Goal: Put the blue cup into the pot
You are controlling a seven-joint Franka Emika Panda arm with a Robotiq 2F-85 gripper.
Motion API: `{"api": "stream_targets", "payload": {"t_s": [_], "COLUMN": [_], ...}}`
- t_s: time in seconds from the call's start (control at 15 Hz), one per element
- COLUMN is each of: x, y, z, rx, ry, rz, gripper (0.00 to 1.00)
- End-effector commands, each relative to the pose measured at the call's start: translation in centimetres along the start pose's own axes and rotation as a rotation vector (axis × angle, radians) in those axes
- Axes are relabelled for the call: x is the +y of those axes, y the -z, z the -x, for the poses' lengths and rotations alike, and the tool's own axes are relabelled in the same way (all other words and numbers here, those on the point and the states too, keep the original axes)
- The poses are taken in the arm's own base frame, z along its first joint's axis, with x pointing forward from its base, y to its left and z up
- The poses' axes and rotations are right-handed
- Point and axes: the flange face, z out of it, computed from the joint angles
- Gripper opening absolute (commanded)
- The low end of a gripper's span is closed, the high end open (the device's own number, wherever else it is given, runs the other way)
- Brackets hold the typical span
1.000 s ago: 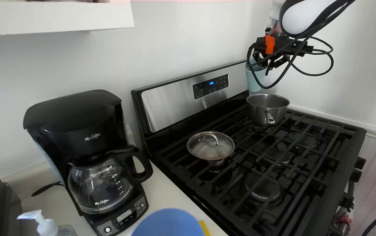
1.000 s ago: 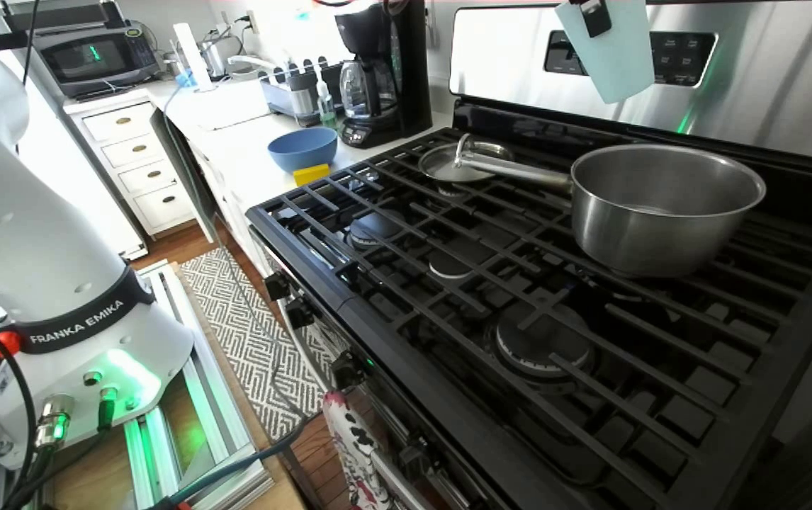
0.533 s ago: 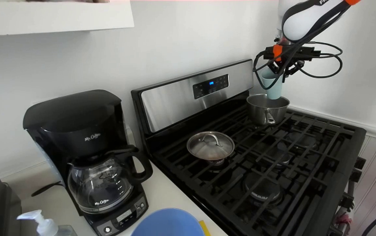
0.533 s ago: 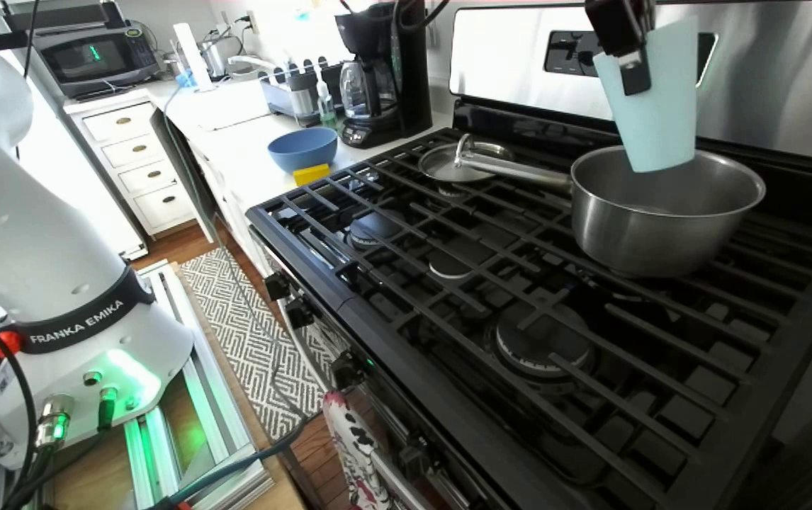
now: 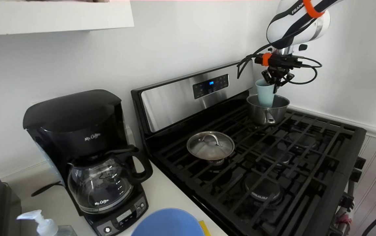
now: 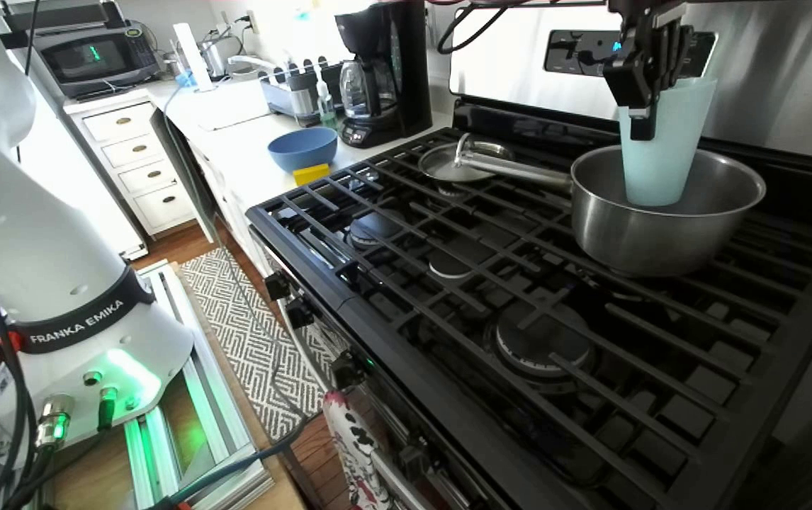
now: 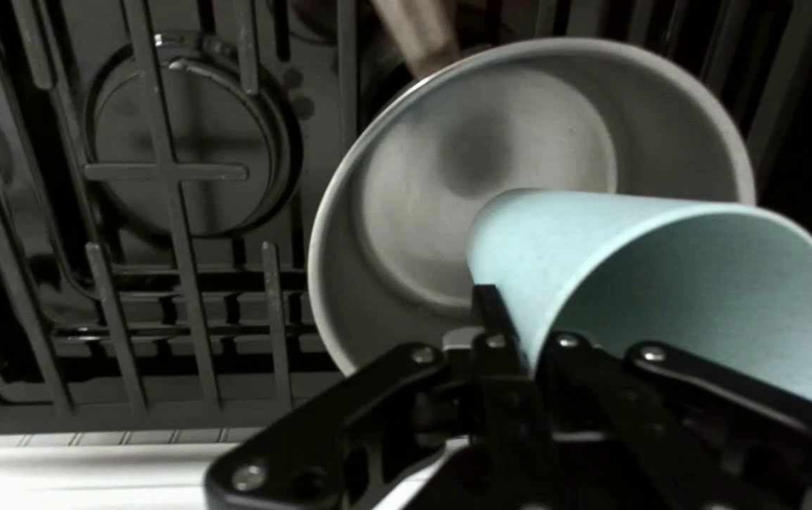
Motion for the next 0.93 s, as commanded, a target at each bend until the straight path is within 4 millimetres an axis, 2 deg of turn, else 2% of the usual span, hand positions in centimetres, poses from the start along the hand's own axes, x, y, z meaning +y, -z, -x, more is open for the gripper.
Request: {"api": "stream_targets", "payload": {"t_s": [0.0, 0.27, 0.47, 0.87], "x": [-2.1, -2.2, -1.9, -1.7], "y": [-0.6, -1.8, -2.3, -2.2], "z": [-1.3, -2.3, -2.2, -3.2], "rx": [-0.033, -0.051, -0.109, -0.183], "ry": [-0.080, -0.136, -0.143, -0.190], "rz": [0.016, 0.085, 0.109, 0.036], "gripper": [0.01, 0.01, 0.01, 0.01]}}
